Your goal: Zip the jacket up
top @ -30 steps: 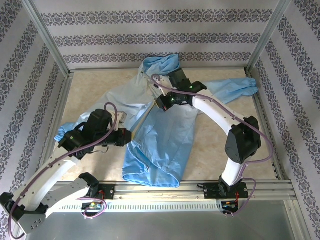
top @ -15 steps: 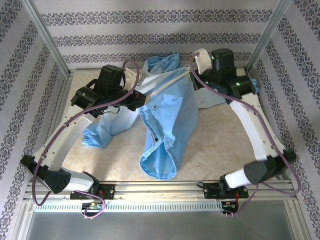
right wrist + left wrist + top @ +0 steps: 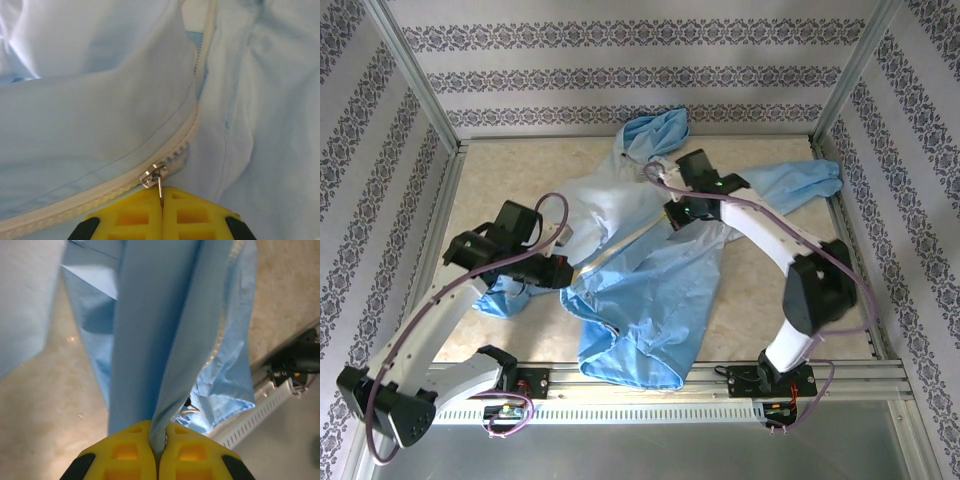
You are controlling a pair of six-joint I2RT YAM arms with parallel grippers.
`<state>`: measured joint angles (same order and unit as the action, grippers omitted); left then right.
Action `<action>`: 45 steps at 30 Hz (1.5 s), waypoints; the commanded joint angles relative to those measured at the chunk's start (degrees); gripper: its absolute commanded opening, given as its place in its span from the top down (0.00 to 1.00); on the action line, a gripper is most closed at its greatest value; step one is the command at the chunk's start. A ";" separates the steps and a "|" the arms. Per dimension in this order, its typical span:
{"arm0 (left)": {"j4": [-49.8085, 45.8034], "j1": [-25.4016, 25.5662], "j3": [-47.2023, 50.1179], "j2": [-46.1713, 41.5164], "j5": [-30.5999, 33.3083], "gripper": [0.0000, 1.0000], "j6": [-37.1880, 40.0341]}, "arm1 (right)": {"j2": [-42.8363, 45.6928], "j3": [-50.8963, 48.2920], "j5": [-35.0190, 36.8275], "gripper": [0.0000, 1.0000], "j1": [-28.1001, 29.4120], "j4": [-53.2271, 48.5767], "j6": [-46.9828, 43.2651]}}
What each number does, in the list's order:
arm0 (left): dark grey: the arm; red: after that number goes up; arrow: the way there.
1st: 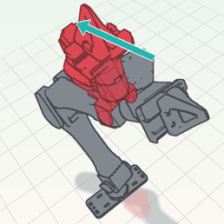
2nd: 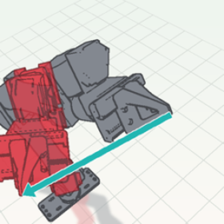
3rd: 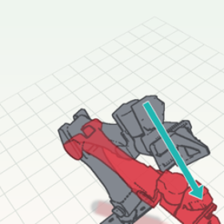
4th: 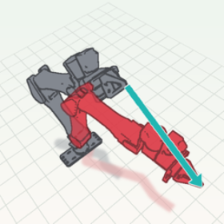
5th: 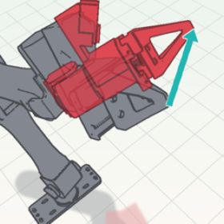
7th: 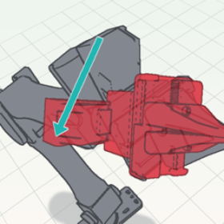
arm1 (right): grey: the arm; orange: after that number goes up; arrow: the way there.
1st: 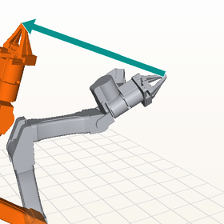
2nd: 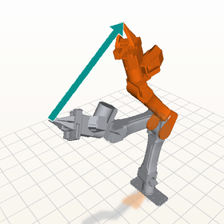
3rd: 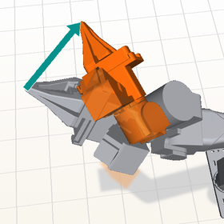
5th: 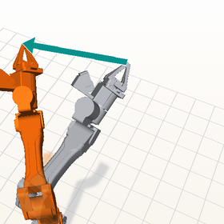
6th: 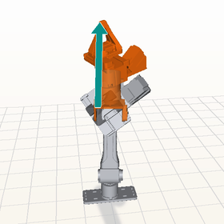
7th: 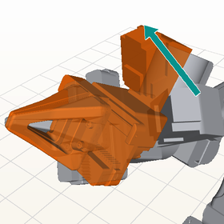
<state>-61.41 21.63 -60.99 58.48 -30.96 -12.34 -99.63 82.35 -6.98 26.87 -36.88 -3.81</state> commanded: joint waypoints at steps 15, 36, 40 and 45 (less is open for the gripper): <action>-12.63 0.10 4.92 -11.60 -10.31 1.00 -3.24 | -21.40 33.12 5.49 1.00 -1.86 -2.05 -2.61; -15.44 -4.85 -16.28 0.44 26.31 1.00 -2.08 | -30.12 61.96 11.31 1.00 -14.98 -9.89 -2.89; -13.23 -6.12 -20.76 2.59 22.91 1.00 3.58 | -27.82 61.68 11.97 1.00 -17.00 -11.27 -2.85; -14.71 -7.64 -24.82 2.25 25.15 1.00 10.89 | -26.55 63.58 12.73 1.00 -17.57 -14.14 -4.83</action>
<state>-66.92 16.27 -82.24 62.76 -10.41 -8.08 -129.29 142.08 -4.10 12.97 -53.54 -7.94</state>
